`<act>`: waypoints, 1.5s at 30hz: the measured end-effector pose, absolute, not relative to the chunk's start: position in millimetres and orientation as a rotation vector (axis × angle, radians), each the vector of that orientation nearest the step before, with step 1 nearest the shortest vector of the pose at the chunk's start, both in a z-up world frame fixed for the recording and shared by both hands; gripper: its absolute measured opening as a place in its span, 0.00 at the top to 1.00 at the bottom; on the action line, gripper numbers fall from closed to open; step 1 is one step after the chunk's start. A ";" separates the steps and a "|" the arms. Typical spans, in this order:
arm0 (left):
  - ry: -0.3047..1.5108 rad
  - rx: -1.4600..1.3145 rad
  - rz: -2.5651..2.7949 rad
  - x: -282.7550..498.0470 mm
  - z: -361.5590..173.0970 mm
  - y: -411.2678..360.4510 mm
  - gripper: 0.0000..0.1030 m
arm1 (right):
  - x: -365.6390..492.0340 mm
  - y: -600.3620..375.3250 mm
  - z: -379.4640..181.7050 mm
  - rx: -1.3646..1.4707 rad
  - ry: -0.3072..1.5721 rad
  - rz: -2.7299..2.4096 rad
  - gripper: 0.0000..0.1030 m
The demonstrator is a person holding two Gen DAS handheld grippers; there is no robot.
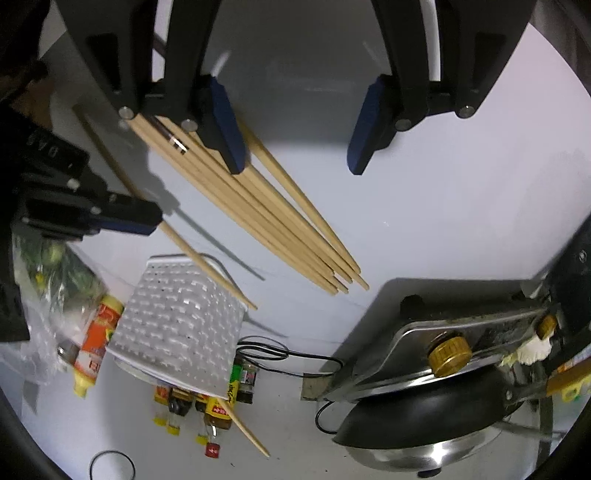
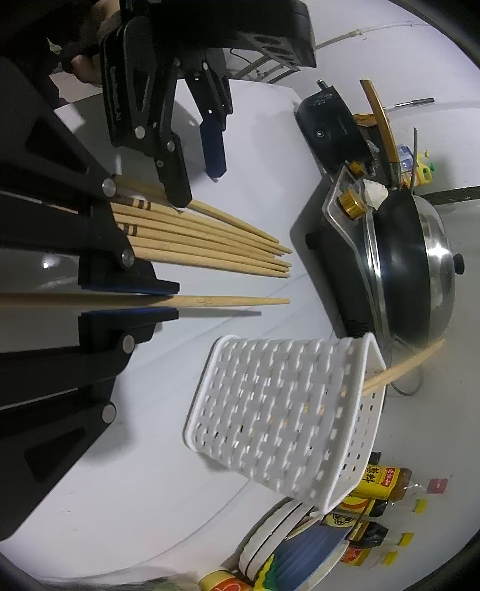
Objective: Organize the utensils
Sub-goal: 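Grasp another chopstick with the right tool while the left tool grasps one too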
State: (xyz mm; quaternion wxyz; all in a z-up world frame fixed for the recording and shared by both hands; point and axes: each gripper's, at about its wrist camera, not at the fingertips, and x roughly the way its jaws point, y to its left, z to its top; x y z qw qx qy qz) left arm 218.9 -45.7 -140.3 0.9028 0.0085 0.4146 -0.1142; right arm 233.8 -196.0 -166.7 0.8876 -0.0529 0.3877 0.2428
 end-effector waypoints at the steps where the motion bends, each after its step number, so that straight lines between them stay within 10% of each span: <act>1: 0.860 0.036 -0.235 218.6 -140.6 -47.2 0.41 | 233.2 -198.2 -166.4 -0.105 0.804 0.505 0.94; 15: 0.884 0.101 -0.253 225.6 -141.9 -38.2 0.34 | 228.7 -203.3 -163.0 -0.083 0.775 0.547 0.94; 25: 0.900 0.134 -0.286 241.7 -138.3 -36.8 0.77 | 227.6 -210.9 -158.1 -0.059 0.758 0.551 0.94; 45: 0.902 0.063 -0.304 218.1 -138.2 -28.6 0.94 | 215.4 -216.6 -146.9 -0.061 0.722 0.556 0.94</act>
